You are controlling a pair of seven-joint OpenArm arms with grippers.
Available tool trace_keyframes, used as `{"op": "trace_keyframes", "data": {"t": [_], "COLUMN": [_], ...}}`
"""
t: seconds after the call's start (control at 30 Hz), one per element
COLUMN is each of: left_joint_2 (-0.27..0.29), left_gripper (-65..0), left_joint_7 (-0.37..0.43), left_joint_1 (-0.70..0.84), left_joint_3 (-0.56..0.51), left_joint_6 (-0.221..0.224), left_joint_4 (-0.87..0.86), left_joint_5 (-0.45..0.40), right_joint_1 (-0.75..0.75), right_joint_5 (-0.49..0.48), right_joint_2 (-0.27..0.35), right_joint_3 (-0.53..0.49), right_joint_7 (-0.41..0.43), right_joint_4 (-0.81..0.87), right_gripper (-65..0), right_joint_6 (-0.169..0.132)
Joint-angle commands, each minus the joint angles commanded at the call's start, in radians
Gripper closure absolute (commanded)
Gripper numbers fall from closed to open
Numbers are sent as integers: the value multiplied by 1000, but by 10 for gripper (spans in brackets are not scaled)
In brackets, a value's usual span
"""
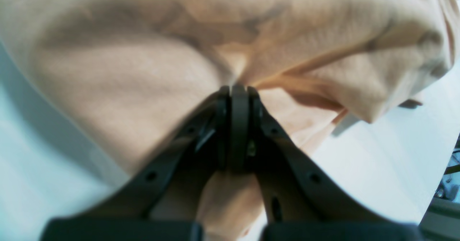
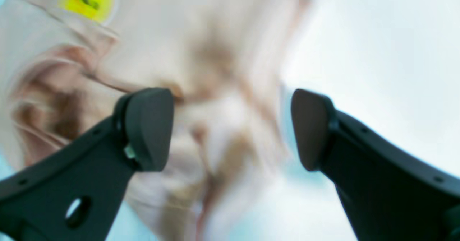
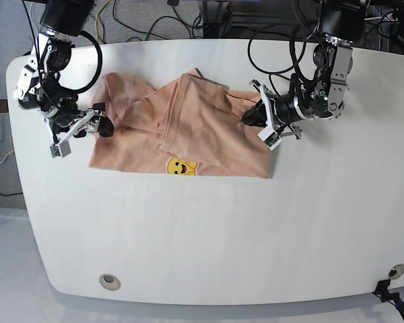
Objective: Fold the T-shirt properly
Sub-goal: 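Release the fold and reposition both grippers at the shirt's edges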
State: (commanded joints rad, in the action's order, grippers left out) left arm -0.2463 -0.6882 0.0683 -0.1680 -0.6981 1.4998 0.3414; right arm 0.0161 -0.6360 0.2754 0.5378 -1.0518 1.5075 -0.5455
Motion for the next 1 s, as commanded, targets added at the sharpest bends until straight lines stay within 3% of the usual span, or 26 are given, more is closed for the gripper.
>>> {"op": "trace_keyframes", "data": {"t": [0.1,0.23,0.33,0.6,1.0], "left_joint_2": [0,0,0,0,0], "left_gripper": [0,0,0,0,0], "left_joint_7": [0,0,0,0,0], "left_joint_1": [11,11,11,11,11], "left_joint_3": [0,0,0,0,0], "left_joint_6": [0,0,0,0,0], "left_joint_4": [14,12,12,12,9], "left_joint_5": [0,0,0,0,0], "right_joint_1": [-3,-5,-2,-3,-2], "right_joint_5": [0,0,0,0,0], "right_joint_2": [2,-5,-18,-74,-91], "right_joint_3": [37,43,38,37,35], "right_joint_7": [0,0,0,-54,-60], "right_joint_4": [-71,-103,-124,-123,-121], "right_gripper": [-500,-500,-500,-500,-495], "right_joint_6": [-5,-75,-92,-92,-94]}}
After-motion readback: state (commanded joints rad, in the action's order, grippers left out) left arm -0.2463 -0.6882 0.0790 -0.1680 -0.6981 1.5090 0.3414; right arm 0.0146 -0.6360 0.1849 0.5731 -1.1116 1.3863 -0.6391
